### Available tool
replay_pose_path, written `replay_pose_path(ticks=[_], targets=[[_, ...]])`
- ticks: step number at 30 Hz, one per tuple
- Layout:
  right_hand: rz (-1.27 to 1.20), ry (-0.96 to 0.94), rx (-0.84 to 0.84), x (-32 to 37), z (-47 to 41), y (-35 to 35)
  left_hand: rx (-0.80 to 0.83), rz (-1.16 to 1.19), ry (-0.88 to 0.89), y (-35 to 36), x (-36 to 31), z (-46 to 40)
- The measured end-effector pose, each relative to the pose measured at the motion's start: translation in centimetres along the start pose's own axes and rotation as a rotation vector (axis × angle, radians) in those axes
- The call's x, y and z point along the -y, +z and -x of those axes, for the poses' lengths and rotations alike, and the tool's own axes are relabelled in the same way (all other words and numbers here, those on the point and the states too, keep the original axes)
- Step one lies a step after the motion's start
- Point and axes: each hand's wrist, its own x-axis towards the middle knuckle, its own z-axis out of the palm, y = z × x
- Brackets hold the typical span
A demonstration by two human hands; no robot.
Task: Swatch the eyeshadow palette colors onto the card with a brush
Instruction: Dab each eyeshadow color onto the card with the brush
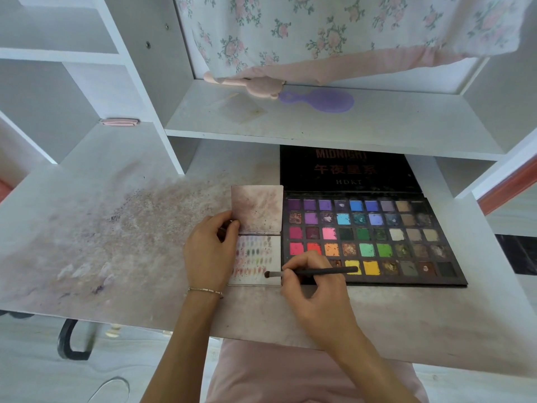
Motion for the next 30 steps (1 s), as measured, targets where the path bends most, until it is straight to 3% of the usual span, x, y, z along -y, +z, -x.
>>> replay_pose_path(ticks=[4,10,21,30], targets=[[-0.11,-0.018,-0.076,-0.1,0.1,-0.8,-0.007,0.008,0.0,0.0,0.0,0.0],[-0.075,-0.059,-0.195,-1.1,0.5,-3.3,-0.006,0.01,-0.006,-0.1,-0.1,0.0],[0.002,0.066,-0.36,-3.1,2.1,-8.2,0.013,-0.022,-0.034,0.0,-0.2,0.0],[0.102,0.206,-0.625,-4.8,2.9,-13.0,-0.005,-0.035,-0.014,0.1,-0.5,0.3]])
